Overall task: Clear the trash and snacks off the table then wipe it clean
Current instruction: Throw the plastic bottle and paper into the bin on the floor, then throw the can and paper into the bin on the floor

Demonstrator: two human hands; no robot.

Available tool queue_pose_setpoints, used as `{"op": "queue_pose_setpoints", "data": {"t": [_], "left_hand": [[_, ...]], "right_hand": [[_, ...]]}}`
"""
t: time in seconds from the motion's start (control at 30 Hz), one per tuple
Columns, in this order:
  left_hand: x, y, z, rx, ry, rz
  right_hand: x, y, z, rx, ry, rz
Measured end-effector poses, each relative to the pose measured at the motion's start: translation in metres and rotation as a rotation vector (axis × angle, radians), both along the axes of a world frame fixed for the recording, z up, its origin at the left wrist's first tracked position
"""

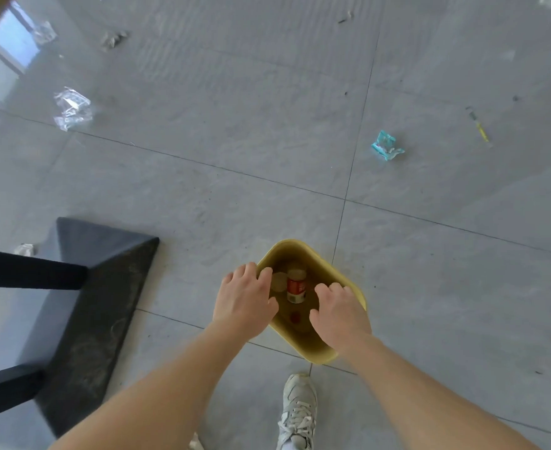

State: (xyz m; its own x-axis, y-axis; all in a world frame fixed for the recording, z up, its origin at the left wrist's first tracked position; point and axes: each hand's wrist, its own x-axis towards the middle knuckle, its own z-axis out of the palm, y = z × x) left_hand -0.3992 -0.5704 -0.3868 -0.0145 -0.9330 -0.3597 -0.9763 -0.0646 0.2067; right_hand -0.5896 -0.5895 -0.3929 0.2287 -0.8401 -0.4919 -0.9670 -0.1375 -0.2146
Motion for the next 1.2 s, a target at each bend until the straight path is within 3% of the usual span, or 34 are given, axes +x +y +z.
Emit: {"op": "queue_pose_setpoints", "data": {"t": [0.43, 0.83, 1.2], "left_hand": [[0.044, 0.05, 0.199, -0.105, -0.05, 0.153], [0.095, 0.152, 0.338, -0.262, -0.175, 0.407], [0.183, 0.291, 0.41, -0.357, -0.253, 0.689]], "right_hand": [[0.049, 0.003, 0.19, -0.172, -0.101, 0.085], [0.109, 0.049, 0.331, -0.331, -0.184, 0.431], [0.232, 0.136, 0.414, -0.45, -0.287, 0.759]]}}
